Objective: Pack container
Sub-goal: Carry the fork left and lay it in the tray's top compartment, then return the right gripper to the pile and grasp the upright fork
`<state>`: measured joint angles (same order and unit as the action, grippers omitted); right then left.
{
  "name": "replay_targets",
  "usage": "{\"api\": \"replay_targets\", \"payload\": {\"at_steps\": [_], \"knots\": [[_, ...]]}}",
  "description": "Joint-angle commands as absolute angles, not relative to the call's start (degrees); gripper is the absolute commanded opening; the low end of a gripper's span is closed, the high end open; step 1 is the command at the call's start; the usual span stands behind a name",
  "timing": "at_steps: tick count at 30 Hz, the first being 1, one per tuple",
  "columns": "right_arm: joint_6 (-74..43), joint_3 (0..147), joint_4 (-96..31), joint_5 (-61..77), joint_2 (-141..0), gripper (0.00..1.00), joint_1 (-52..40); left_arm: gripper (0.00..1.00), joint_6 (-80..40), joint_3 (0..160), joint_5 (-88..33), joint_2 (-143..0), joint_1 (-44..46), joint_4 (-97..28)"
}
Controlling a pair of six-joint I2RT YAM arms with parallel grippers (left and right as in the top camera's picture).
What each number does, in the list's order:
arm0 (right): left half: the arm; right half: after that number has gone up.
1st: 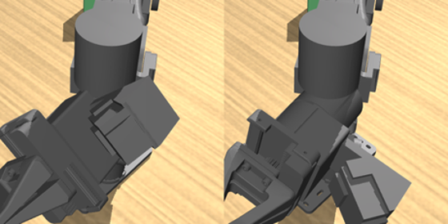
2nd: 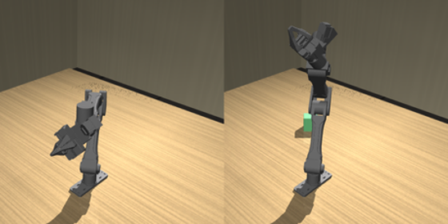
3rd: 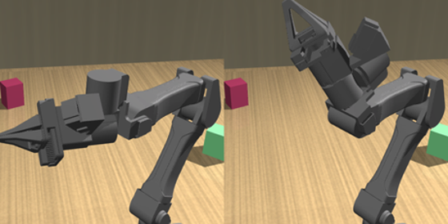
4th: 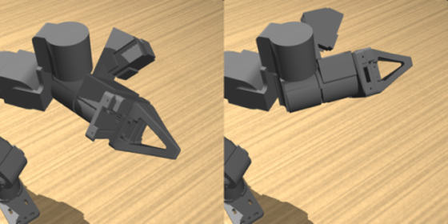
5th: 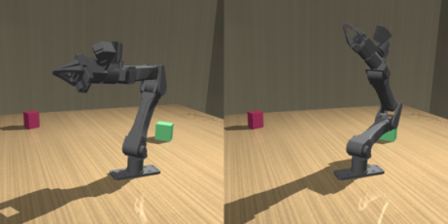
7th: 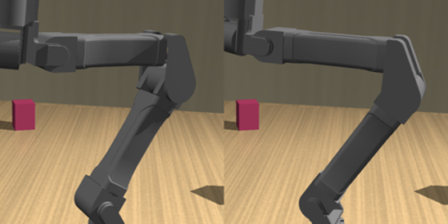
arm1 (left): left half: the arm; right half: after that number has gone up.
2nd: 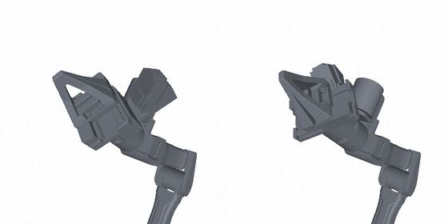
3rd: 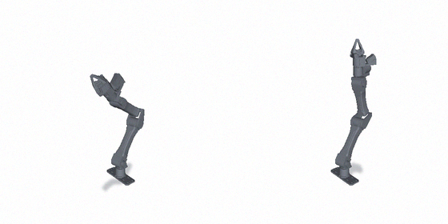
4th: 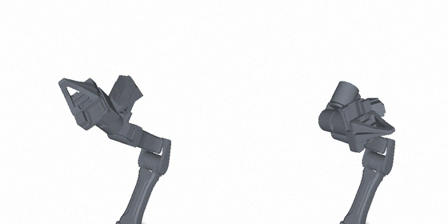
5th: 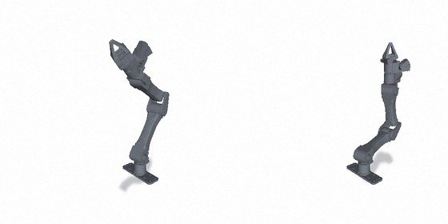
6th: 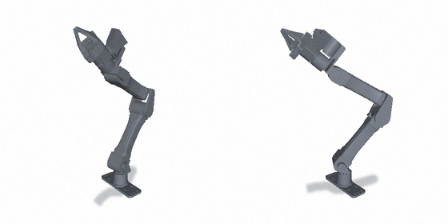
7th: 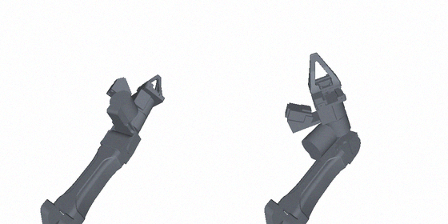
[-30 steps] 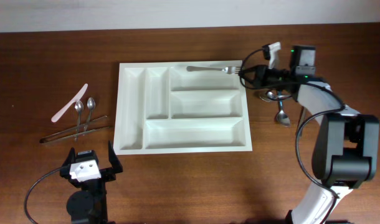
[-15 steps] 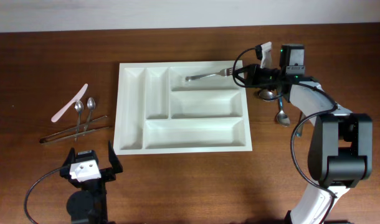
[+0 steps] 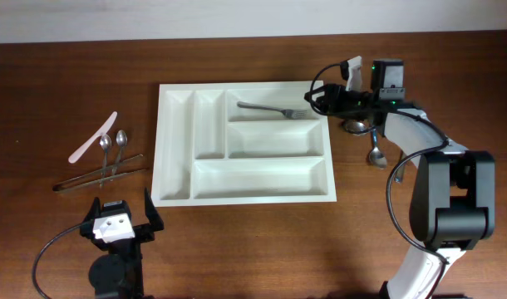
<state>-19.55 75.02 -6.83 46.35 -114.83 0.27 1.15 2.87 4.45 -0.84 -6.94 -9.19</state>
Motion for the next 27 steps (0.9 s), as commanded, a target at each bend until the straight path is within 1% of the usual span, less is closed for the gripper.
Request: {"api": "replay_targets", "payload": {"at_steps": [1, 3, 5, 6, 8, 11, 16, 20, 27], "knots": [[-19.4, 76.2, -6.8, 45.6, -115.9, 0.55, -1.4, 0.99, 2.2, 2.6, 3.8, -0.3, -7.3, -9.1], [-19.5, 76.2, -7.0, 45.6, -115.9, 0.59, -1.3, 0.99, 2.2, 2.6, 3.8, -0.3, -7.3, -9.1], [-19.9, 76.4, -8.2, 45.7, -115.8, 0.69, -0.2, 0.99, 2.2, 2.6, 3.8, -0.3, -7.3, -9.1], [-19.8, 76.8, -9.3, 45.8, -115.8, 0.72, 0.8, 0.99, 2.2, 2.6, 3.8, -0.3, -7.3, -9.1], [-19.8, 77.8, -12.4, 45.8, -115.8, 0.75, 3.4, 0.99, 2.2, 2.6, 3.8, -0.3, -7.3, -9.1], [-18.2, 79.4, -17.3, 45.8, -115.8, 0.75, 7.7, 0.99, 2.2, 2.6, 3.8, -0.3, -7.3, -9.1], [-11.8, 82.1, -27.4, 45.7, -115.8, 0.75, 14.6, 0.99, 2.2, 2.6, 3.8, -0.3, -7.3, -9.1], [-9.6, 82.7, -32.3, 43.6, -115.8, 0.76, 18.9, 0.99, 2.2, 2.6, 3.8, -0.3, -7.3, -9.1], [-7.5, 82.7, -40.2, 34.2, -115.8, 0.75, 21.8, 0.99, 2.2, 2.6, 3.8, -0.3, -7.3, -9.1]]}}
